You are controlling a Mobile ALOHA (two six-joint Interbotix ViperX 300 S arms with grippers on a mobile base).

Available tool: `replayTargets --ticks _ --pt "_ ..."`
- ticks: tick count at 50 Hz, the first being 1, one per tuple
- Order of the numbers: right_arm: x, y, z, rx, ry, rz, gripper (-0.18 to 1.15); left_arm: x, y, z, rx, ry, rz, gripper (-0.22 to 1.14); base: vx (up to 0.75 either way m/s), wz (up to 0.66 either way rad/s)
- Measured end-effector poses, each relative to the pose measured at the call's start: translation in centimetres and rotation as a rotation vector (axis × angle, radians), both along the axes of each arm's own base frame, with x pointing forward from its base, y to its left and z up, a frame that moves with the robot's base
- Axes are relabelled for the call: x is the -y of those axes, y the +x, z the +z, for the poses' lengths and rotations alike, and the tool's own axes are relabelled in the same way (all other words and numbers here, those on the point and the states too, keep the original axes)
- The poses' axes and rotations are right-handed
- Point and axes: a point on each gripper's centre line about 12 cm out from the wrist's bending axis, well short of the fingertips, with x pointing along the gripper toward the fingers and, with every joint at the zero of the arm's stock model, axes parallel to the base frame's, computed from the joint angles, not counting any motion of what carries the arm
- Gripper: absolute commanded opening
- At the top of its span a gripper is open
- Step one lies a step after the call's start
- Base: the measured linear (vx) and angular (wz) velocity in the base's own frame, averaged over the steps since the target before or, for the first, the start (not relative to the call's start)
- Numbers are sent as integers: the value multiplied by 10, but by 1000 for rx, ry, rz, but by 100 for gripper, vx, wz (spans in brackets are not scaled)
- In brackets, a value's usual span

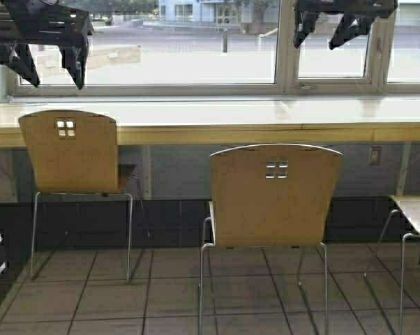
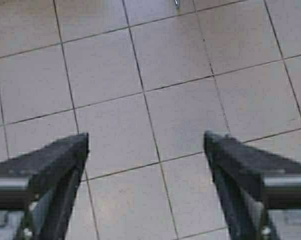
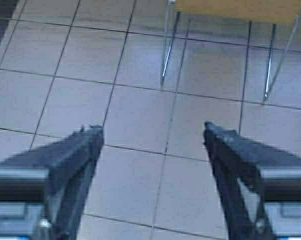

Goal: Push the chairs under the table

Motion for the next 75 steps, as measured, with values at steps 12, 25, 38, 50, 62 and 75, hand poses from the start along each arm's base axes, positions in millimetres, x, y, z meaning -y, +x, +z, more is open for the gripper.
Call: replayTargets --ticks 12,25,38,50,62,75 --pt "-1 -3 -3 -31 -9 4 94 -1 -1 -1 -14 0 8 99 10 -24" --pt "0 -3 -6 -58 -2 -8 94 -1 -2 0 -26 3 8 99 17 -18" --pt "-3 -3 -16 -90 7 -12 94 -3 -2 2 -25 7 12 99 23 -11" --pt "-1 -1 -16 -97 24 -30 94 -2 -1 3 -10 26 -6 99 31 -7" --pt "-11 1 -18 -110 47 -20 94 -3 0 4 -5 7 9 99 28 2" --pt "-13 10 -27 -156 130 -84 94 1 2 3 -15 -61 58 99 27 -2"
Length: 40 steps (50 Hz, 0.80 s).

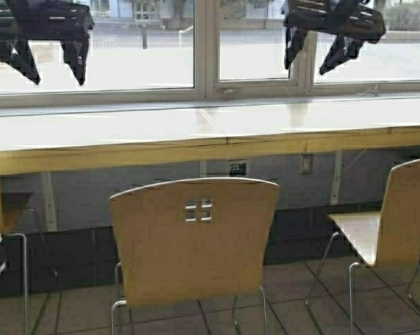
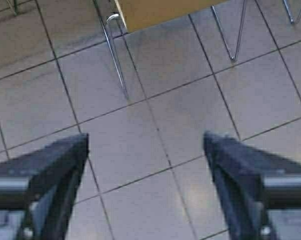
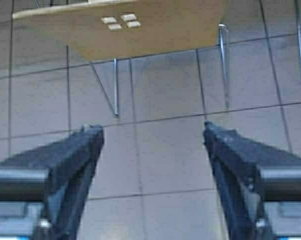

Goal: Push the chairs under the table

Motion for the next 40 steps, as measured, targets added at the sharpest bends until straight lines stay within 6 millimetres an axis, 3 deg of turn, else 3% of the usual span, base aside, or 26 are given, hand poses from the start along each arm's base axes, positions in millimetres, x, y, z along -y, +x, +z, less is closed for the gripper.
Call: replayTargets --ticks 15,27,36,40 --pt "-10 4 -30 -168 275 -210 94 8 -4 -24 -98 -347 287 99 29 -1" --pt "-13 5 -66 -319 438 -392 94 18 5 -76 -240 -589 583 99 24 -4" --pt "-11 18 -95 -323 490 -529 94 25 13 -122 -283 -686 811 99 18 1" --pt "-9 24 -115 -344 499 -594 94 38 21 -140 -292 -704 872 99 13 2"
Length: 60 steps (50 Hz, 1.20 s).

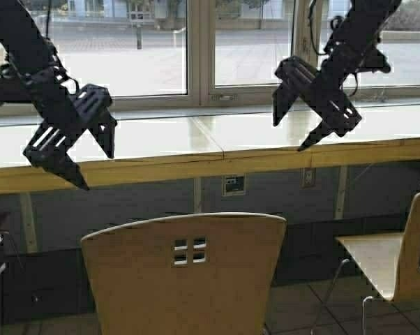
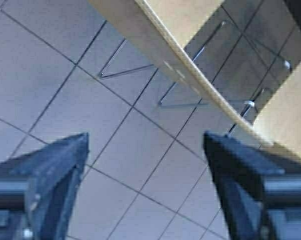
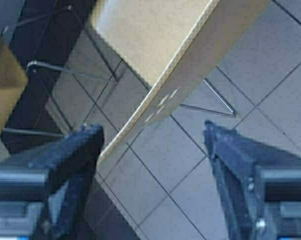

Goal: Push the chairs under the table

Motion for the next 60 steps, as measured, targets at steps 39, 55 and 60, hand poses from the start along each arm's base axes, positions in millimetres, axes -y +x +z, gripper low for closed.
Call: replayTargets --ticks 39,55,60 --pt "-44 53 -130 -195 90 -108 94 84 69 -109 -65 -104 241 99 3 0" --pt "-53 70 -165 -215 112 -122 94 63 91 -137 -73 -123 366 99 0 0" --pt "-56 72 -179 -231 120 -123 94 61 95 -149 -83 -130 397 99 0 0"
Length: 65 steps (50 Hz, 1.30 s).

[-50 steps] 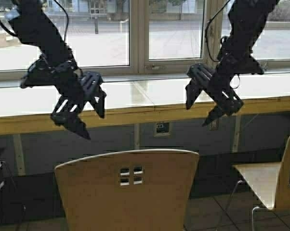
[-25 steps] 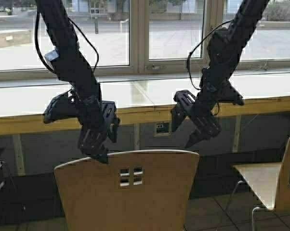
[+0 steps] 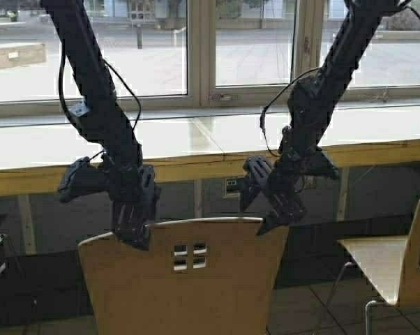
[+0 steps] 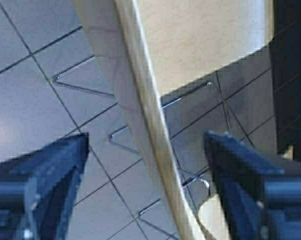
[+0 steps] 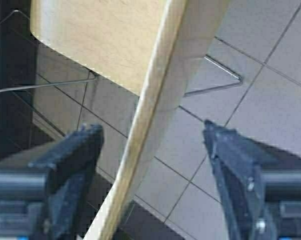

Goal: Push the chairs under the table

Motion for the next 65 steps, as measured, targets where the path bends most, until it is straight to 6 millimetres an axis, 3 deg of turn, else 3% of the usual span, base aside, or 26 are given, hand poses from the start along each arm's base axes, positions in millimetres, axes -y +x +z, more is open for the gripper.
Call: replayTargets --ticks 14,19,23,26,31,34,38,41,65 --pt "-8 9 -35 -26 29 0 93 -3 12 -32 -12 3 27 99 0 0" --pt "-8 9 -46 -43 37 0 86 -2 15 -38 -11 1 29 97 1 1" --pt "-8 11 -51 -50 47 0 69 -2 17 -41 -11 1 30 91 1 1" --pt "-9 14 -50 -47 57 -1 48 -3 18 -42 -11 1 33 80 1 0" --pt "-10 16 -47 -47 69 -10 11 -4 17 -42 -14 1 37 53 2 1" --pt "-8 16 -48 -51 71 -16 -3 -4 17 -43 -17 -3 42 33 1 1" --pt "-8 13 -49 -63 78 -28 0 -7 18 -43 -21 -10 54 9 1 1" --pt "-8 10 -51 -75 84 -38 6 -6 18 -43 -21 -15 59 -2 2 1" --pt "8 -4 -55 -133 89 -79 5 -4 13 -46 -43 -39 90 4 12 8"
